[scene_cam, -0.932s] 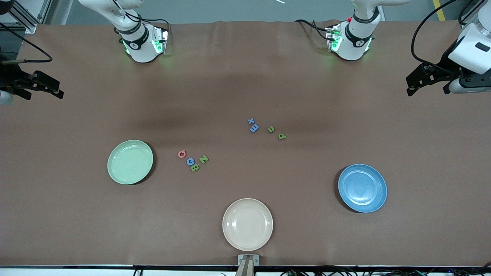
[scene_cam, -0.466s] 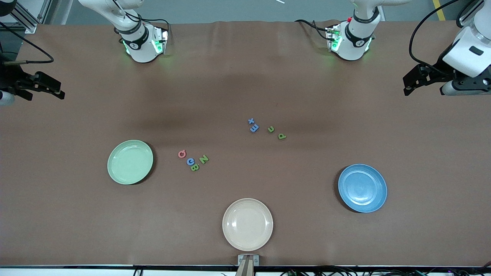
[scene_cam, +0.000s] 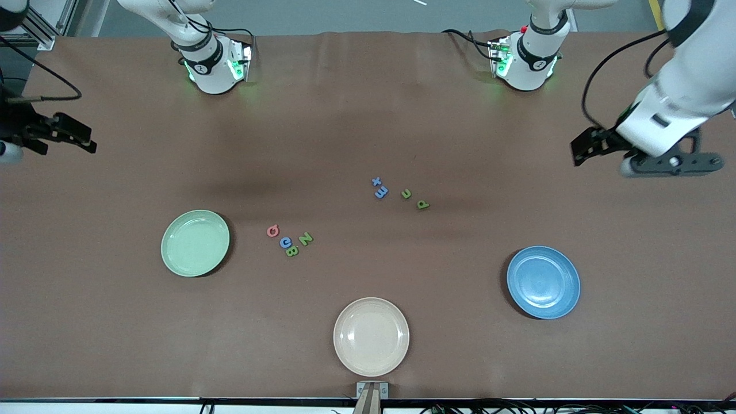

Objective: Sort upper and lower case letters into plates
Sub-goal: 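Reach both grippers down toward the foam letters between the plates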

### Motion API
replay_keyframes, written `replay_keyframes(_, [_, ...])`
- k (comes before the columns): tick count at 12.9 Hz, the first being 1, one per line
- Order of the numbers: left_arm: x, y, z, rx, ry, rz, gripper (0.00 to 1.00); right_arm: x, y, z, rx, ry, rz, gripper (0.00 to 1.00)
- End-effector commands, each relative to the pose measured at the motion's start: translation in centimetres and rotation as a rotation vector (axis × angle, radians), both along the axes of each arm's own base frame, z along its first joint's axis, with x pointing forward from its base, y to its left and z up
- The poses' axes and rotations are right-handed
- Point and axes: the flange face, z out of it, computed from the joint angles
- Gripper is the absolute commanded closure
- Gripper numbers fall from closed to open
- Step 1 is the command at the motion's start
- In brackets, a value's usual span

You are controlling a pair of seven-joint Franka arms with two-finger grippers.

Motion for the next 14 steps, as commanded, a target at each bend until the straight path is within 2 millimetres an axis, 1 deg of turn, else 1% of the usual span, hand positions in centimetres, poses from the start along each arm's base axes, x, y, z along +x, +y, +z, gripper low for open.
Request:
replay_keyframes(1, [1.4, -3.9, -4.2, -0.014, -0.014, 0.077, 0.0, 4.9, 0.4, -6.6, -0.043, 0.016, 0.023, 0.0])
replay_keyframes(2, [2.2, -5.0, -6.6, -0.014, 0.004, 0.111, 0.0, 7.0, 0.5, -9.3, -0.038, 0.031, 0.024, 0.0])
replay_keyframes(3, [2.6, -6.6, -8.7, -0.017, 0.013, 0.126, 0.0, 7.6, 1.1, -10.3, -0.037, 0.039, 0.026, 0.0])
replay_keyframes(4, [2.7, -9.0, -11.4, -0.021, 0.017, 0.159, 0.0, 8.1, 2.2, -11.4, -0.019, 0.031, 0.006, 0.0])
replay_keyframes(5, [2.6, -10.6, -13.8, -0.028, 0.01, 0.205, 0.0, 8.6, 2.5, -13.5, 0.019, 0.031, -0.094, 0.0])
replay_keyframes(6, [2.3, -12.5, -16.4, -0.038, 0.002, 0.231, 0.0, 9.2, 3.6, -15.7, 0.063, 0.033, -0.21, 0.0])
replay_keyframes(7, [1.6, -14.6, -18.9, -0.049, -0.004, 0.226, 0.0, 9.9, 5.3, -18.4, 0.066, 0.024, -0.277, 0.0])
replay_keyframes(9, [-0.1, -17.6, -23.8, -0.072, -0.023, 0.184, 0.0, 11.4, 9.8, -23.9, 0.054, 0.0, -0.408, 0.0])
replay_keyframes(10, [-0.5, -18.4, -25.7, -0.082, -0.028, 0.171, 0.0, 12.1, 11.6, -26.8, 0.054, -0.024, -0.438, 0.0])
replay_keyframes(11, [-1.4, -19.6, -27.8, -0.085, -0.022, 0.149, 0.02, 12.5, 14.0, -29.8, 0.053, -0.048, -0.43, 0.0])
replay_keyframes(12, [-2.2, -20.7, -29.2, -0.089, -0.019, 0.129, 0.02, 12.6, 15.6, -32.7, 0.048, -0.061, -0.438, 0.0])
replay_keyframes(13, [-3.0, -21.5, -30.9, -0.089, -0.012, 0.116, 0.03, 12.7, 16.5, -34.8, 0.048, -0.078, -0.453, 0.0])
replay_keyframes(14, [-3.8, -22.3, -32.5, -0.095, -0.01, 0.106, 0.05, 12.5, 17.6, -36.1, 0.044, -0.078, -0.447, 0.0])
